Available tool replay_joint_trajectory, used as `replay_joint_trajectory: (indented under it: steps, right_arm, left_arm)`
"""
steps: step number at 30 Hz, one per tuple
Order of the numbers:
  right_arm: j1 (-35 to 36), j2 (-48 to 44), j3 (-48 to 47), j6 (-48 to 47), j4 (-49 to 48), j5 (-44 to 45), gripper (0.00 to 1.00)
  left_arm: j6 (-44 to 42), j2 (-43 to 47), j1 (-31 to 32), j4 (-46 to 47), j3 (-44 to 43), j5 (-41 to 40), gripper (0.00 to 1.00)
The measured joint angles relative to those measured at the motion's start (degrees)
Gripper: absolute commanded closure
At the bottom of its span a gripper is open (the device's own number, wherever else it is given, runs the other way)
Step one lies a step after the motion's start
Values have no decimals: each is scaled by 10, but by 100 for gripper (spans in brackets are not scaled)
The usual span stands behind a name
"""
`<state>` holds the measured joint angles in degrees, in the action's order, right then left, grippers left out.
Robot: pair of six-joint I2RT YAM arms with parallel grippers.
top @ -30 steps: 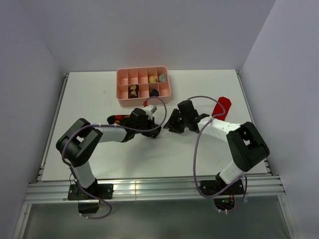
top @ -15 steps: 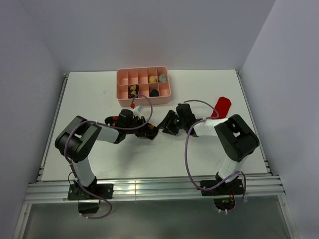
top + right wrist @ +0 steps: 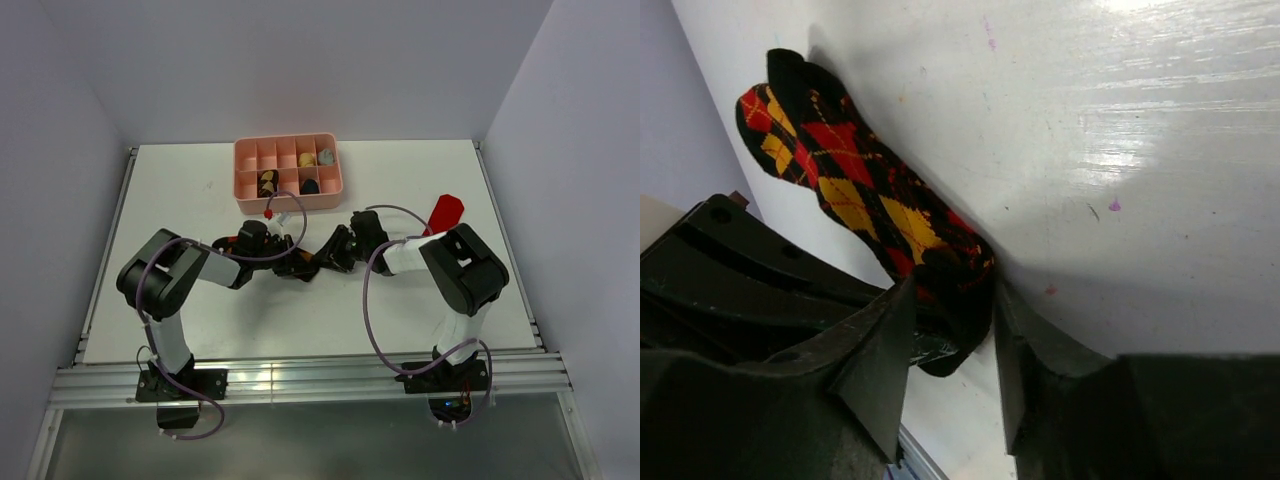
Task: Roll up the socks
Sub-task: Roll the sock at the center of the board.
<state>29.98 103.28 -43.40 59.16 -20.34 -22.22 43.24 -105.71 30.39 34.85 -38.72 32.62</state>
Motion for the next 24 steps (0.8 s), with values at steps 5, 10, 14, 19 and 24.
replay_joint_trajectory:
  steps: [5, 10, 14, 19, 24]
  right_arm:
    - [2, 11, 0, 1, -3, 0, 83]
    - [2, 12, -2, -2, 6, 5, 100]
    - [3, 9, -25, -15, 55, 16, 100]
    - [9, -1, -78, -45, 172, 57, 100]
    - [10, -3, -128, -65, 270, 101, 100]
  left_arm:
    - [7, -8, 0, 14, 0, 9, 99]
    - [10, -10, -1, 19, 0, 12, 97]
    - [6, -5, 0, 19, 3, 7, 78]
    - [-49, 73, 14, -47, 20, -78, 48]
    - [-129, 188, 94, -99, 22, -232, 38]
